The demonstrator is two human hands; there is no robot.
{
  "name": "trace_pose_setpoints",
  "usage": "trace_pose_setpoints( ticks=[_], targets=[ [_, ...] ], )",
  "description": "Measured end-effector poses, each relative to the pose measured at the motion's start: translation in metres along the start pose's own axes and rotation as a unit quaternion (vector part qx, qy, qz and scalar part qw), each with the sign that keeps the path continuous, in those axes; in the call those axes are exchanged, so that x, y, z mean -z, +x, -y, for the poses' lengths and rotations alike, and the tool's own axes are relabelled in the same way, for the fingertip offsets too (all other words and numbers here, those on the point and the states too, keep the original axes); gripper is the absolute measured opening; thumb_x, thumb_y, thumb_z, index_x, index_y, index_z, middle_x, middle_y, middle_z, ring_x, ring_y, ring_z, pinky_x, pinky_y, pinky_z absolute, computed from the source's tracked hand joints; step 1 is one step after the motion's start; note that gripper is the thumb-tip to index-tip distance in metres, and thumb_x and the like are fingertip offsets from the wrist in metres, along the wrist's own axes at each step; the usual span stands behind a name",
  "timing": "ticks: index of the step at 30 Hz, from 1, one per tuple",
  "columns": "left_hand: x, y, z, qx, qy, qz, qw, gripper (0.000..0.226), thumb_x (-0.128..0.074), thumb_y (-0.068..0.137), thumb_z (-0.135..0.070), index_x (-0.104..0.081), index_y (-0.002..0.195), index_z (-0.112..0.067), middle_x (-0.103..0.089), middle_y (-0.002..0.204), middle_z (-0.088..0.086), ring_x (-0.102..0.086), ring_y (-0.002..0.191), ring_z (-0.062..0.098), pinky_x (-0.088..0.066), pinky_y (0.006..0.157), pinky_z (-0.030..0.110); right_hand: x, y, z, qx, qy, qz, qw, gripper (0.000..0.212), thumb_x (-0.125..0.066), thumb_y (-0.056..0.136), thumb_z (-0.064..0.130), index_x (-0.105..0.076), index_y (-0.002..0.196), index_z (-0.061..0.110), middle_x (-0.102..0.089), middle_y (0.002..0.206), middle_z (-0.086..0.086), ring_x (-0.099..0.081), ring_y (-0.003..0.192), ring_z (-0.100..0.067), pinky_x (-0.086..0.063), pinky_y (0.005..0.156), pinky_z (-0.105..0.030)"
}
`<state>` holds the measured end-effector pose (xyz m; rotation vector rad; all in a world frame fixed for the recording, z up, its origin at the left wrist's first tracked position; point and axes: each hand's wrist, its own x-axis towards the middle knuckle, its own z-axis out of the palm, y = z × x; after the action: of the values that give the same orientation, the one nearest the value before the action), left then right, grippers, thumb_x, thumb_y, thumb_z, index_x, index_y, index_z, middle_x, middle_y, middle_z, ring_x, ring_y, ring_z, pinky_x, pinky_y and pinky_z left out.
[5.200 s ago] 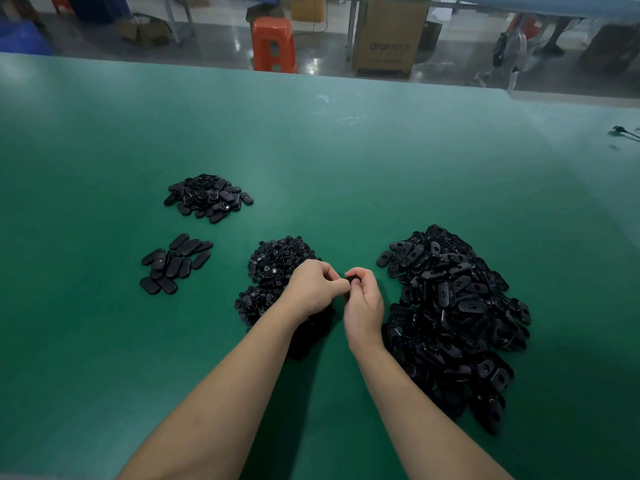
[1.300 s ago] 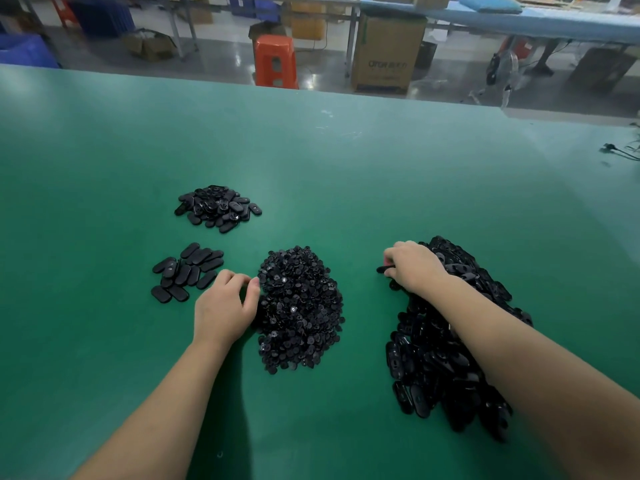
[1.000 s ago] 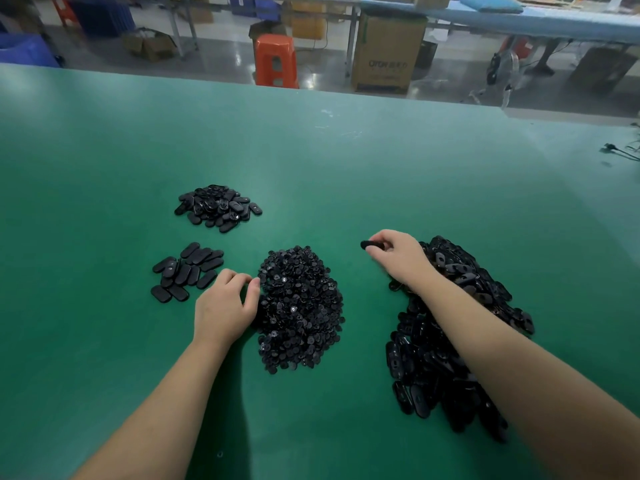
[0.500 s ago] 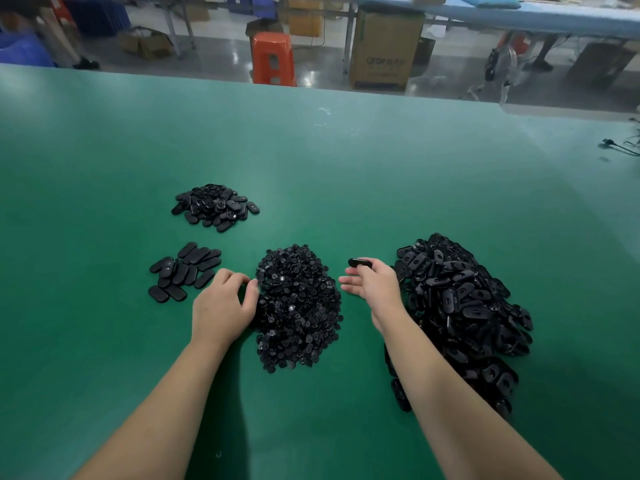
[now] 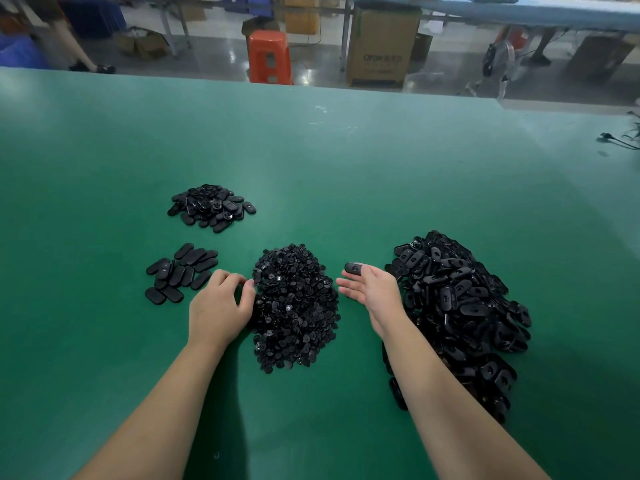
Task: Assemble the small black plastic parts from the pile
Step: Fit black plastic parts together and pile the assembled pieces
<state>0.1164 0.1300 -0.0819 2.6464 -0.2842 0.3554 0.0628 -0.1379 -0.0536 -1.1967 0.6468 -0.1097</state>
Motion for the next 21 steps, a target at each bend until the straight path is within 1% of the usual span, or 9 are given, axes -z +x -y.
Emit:
trace_pose_setpoints(
  ticks=[3,6,9,12,15,17,18,20,21],
  targets=[
    [0.0,0.0,-0.001,0.005,-0.001,0.005,1.0,0.022,-0.058,0.099,-0.037,-0.072,0.096,-0.02,-0.055,0.094,-0.009,-0.056,0.065,0.013,-0.036,0.051,0.023,0.003,0.001,-0.001,0.01,-0.006,-0.006,1.0,0.028,-0.039,0.109,0.014,-0.062,0.115,0.001,-0.072,0.103,-0.018,-0.076,0.079,-0.023,-0.061,0.066,-0.027],
    [0.001,0.0,-0.001,0.014,-0.008,0.011,1.0,0.021,-0.058,0.098,-0.038,-0.071,0.096,-0.022,-0.055,0.095,-0.01,-0.056,0.066,0.011,-0.038,0.052,0.024,0.002,0.0,-0.006,0.034,-0.037,-0.019,0.999,0.025,-0.037,0.11,0.014,-0.058,0.121,0.007,-0.071,0.1,-0.016,-0.074,0.07,-0.017,-0.059,0.064,-0.025],
    [0.0,0.002,0.002,0.04,-0.035,0.018,0.998,0.019,-0.057,0.098,-0.04,-0.07,0.096,-0.026,-0.054,0.095,-0.012,-0.054,0.068,0.005,-0.039,0.054,0.025,0.0,-0.003,-0.013,0.075,-0.078,-0.042,0.993,0.026,-0.036,0.109,0.014,-0.055,0.127,0.012,-0.07,0.099,-0.012,-0.07,0.062,-0.012,-0.057,0.06,-0.022],
    [-0.001,0.005,0.004,0.059,-0.06,0.023,0.996,0.016,-0.058,0.098,-0.039,-0.07,0.097,-0.028,-0.054,0.095,-0.014,-0.053,0.071,0.0,-0.037,0.056,0.025,-0.003,-0.008,-0.022,0.123,-0.144,-0.074,0.979,0.03,-0.036,0.109,0.018,-0.054,0.134,0.016,-0.069,0.096,-0.004,-0.067,0.059,-0.009,-0.058,0.061,-0.024],
    [-0.001,0.006,0.005,0.069,-0.066,0.029,0.995,0.014,-0.059,0.097,-0.039,-0.069,0.096,-0.03,-0.054,0.096,-0.014,-0.053,0.073,-0.001,-0.037,0.057,0.025,-0.007,-0.013,-0.029,0.164,-0.201,-0.09,0.962,0.034,-0.035,0.109,0.02,-0.051,0.139,0.02,-0.069,0.096,0.0,-0.063,0.057,-0.005,-0.052,0.057,-0.018],
    [0.001,0.008,0.004,0.076,-0.064,0.037,0.994,0.013,-0.059,0.097,-0.04,-0.069,0.095,-0.031,-0.055,0.095,-0.014,-0.053,0.072,0.0,-0.036,0.056,0.025,-0.008,-0.012,-0.03,0.167,-0.211,-0.095,0.958,0.034,-0.034,0.109,0.02,-0.049,0.139,0.024,-0.07,0.093,0.001,-0.062,0.056,-0.005,-0.05,0.055,-0.017],
    [0.001,0.01,0.003,0.081,-0.062,0.044,0.994,0.013,-0.058,0.097,-0.041,-0.068,0.095,-0.033,-0.056,0.095,-0.014,-0.053,0.073,0.002,-0.037,0.057,0.025,-0.008,-0.012,-0.03,0.166,-0.219,-0.098,0.956,0.033,-0.035,0.109,0.02,-0.05,0.138,0.025,-0.07,0.089,0.001,-0.062,0.055,-0.005,-0.05,0.055,-0.018],
    [0.002,0.014,-0.002,0.092,-0.057,0.062,0.992,0.012,-0.057,0.097,-0.044,-0.067,0.095,-0.038,-0.057,0.093,-0.013,-0.054,0.077,0.005,-0.037,0.058,0.025,-0.008,-0.01,-0.03,0.161,-0.245,-0.104,0.951,0.029,-0.035,0.109,0.022,-0.054,0.131,0.026,-0.07,0.08,0.001,-0.062,0.055,-0.005,-0.052,0.058,-0.023],
    [0.002,0.016,-0.004,0.098,-0.053,0.07,0.991,0.012,-0.056,0.096,-0.045,-0.067,0.095,-0.04,-0.057,0.092,-0.013,-0.055,0.079,0.007,-0.038,0.058,0.026,-0.008,-0.01,-0.03,0.159,-0.256,-0.106,0.948,0.029,-0.036,0.109,0.022,-0.057,0.128,0.025,-0.069,0.078,0.001,-0.062,0.056,-0.004,-0.054,0.059,-0.026]
  ],
)
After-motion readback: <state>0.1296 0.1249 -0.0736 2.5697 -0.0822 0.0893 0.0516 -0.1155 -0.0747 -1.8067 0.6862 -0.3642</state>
